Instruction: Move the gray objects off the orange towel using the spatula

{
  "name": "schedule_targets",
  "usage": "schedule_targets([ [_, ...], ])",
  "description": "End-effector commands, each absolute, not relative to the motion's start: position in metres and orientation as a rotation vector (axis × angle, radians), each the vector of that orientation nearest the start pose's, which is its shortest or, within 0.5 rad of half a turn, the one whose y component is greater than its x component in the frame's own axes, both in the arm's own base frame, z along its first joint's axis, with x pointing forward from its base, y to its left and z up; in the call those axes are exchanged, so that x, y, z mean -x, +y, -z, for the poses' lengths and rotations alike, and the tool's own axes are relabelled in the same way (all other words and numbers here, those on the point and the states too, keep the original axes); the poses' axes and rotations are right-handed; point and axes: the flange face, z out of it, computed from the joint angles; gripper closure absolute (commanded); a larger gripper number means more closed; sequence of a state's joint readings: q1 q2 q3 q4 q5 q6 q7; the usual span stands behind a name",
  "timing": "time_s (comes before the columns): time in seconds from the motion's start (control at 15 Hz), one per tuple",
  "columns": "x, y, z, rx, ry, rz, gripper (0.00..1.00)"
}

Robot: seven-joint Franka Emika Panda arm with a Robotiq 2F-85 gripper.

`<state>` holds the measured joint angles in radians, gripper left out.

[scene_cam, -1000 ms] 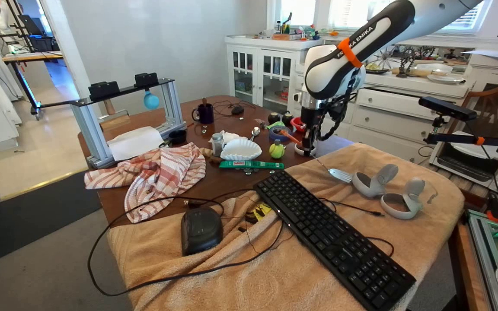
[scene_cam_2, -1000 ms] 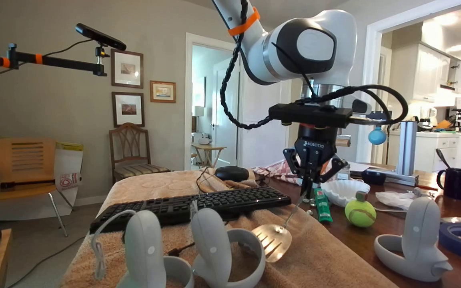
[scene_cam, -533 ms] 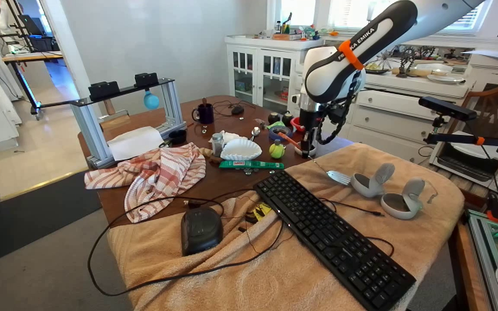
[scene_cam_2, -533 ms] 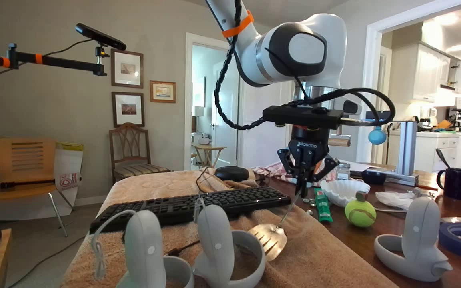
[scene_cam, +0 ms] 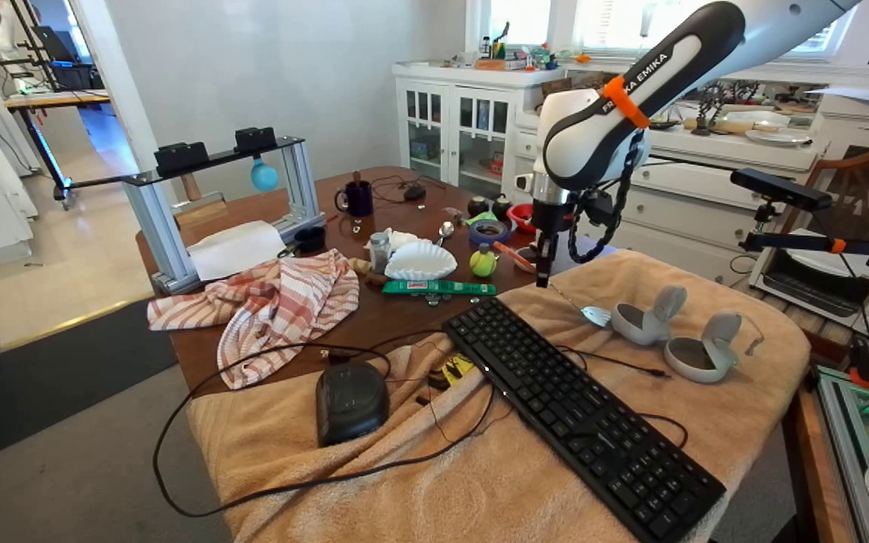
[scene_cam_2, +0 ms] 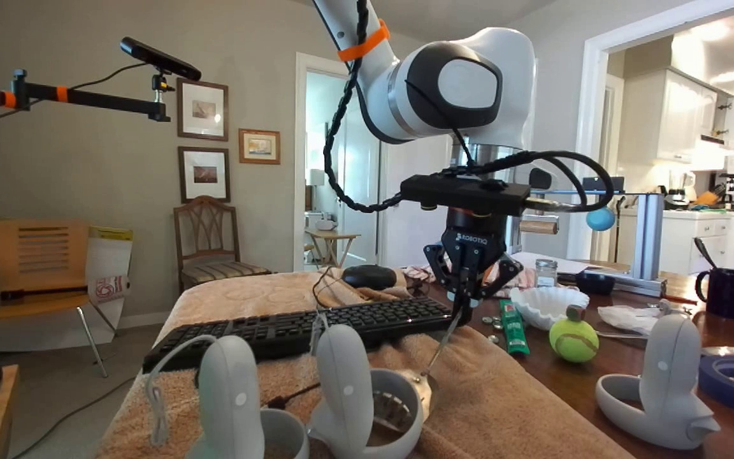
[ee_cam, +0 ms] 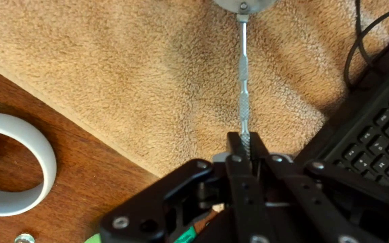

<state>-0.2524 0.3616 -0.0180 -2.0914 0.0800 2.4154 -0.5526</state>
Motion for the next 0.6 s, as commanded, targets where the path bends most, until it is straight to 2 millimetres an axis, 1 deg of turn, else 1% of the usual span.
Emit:
schedule_targets([
  [0.0,-0.544,-0.151,-0.244,3.084,-0.39,-0.01,0.98],
  [0.33,-0.539,-0.152,-0.238,3.119,-0.42,0.105,0.98],
  [0.53,-0.534,-0.149,-0.234,3.117,-0.441,0.128,0.98],
])
